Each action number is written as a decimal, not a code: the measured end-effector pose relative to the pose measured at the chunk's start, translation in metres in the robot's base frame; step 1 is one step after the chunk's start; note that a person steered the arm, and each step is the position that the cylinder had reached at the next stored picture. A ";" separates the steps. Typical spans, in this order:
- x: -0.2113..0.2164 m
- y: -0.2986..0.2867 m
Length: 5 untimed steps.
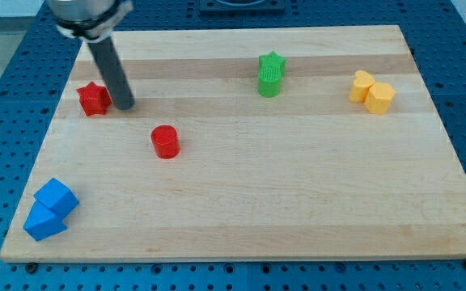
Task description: Move the red circle to the right side of the red star
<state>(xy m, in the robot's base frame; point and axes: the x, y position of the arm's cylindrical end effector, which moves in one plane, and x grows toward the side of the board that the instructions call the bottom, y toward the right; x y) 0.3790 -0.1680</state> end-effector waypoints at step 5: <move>0.147 0.067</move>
<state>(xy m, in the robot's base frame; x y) 0.5263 -0.1007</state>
